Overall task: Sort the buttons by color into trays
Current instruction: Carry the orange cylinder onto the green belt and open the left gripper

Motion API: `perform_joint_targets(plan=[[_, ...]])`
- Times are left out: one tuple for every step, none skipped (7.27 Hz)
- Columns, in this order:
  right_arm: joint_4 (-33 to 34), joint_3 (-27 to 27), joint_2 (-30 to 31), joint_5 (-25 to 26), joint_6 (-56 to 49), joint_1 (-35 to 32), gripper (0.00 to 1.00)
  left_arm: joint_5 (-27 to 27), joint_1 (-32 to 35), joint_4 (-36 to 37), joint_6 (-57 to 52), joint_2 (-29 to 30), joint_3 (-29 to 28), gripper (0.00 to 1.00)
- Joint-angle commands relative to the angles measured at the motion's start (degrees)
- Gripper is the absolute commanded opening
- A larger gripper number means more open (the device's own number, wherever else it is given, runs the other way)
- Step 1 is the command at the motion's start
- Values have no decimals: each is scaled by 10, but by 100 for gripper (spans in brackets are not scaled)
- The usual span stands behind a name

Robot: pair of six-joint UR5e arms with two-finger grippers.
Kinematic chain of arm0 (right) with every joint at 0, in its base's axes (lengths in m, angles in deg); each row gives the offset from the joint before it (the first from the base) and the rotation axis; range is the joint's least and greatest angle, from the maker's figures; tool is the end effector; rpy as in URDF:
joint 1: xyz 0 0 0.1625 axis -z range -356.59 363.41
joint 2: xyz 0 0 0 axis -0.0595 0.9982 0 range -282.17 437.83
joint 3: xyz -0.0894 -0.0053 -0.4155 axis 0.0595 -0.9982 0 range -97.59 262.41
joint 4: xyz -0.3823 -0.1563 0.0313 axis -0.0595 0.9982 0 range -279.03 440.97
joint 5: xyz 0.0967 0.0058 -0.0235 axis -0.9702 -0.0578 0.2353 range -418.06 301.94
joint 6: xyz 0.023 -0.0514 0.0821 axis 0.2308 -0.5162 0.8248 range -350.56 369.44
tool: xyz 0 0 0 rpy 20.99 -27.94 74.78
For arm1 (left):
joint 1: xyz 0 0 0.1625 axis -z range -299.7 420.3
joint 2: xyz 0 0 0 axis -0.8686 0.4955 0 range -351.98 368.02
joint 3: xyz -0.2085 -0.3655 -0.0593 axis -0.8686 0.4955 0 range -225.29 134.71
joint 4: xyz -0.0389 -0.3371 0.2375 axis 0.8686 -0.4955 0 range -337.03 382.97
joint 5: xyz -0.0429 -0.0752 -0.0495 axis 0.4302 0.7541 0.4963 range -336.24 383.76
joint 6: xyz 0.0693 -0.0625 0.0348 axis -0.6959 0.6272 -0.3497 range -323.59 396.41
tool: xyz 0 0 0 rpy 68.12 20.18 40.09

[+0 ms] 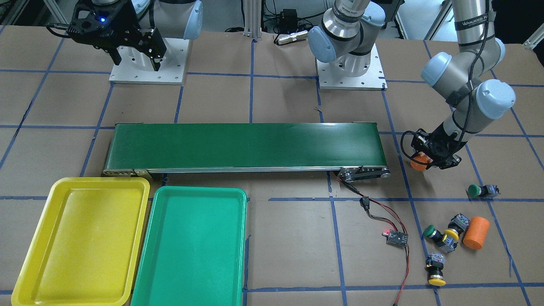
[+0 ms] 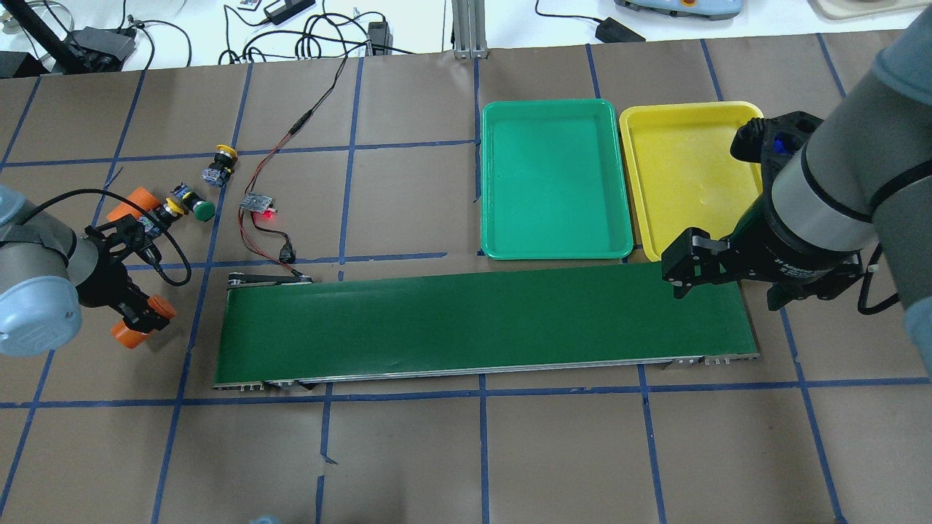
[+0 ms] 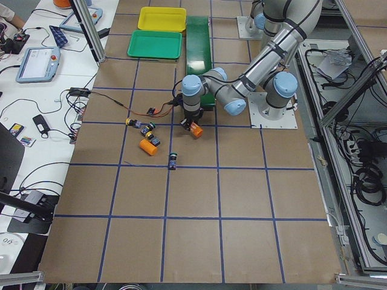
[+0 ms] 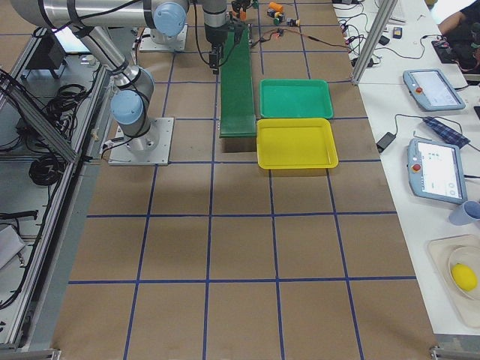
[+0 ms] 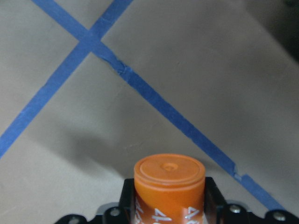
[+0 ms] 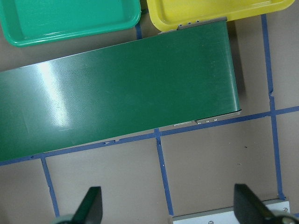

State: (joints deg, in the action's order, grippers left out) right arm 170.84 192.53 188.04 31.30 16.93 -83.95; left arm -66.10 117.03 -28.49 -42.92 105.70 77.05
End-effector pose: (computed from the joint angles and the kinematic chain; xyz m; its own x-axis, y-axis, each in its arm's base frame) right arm 0.1183 -0.3508 0.4624 -0.9844 0.1758 -0.0109 0.1758 0.9844 0.0022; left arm 0.1376 -0.4531 0.2293 -0.6937 0.7198 0.0259 0.7200 0.6939 0.0024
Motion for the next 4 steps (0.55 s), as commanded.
perform_joint_targets(plan=[[-2, 0, 2, 2, -4, 0, 100, 47, 68, -100, 24, -65, -25, 0], [-2, 0, 1, 2, -3, 0, 100, 47, 137, -106, 22, -90, -20, 0], [-2, 0, 3, 1, -3, 0, 100, 40, 196, -108, 21, -99, -7, 0], [-1, 0, 0, 1, -3, 0, 100, 36, 230, -102, -3, -105, 14, 0]])
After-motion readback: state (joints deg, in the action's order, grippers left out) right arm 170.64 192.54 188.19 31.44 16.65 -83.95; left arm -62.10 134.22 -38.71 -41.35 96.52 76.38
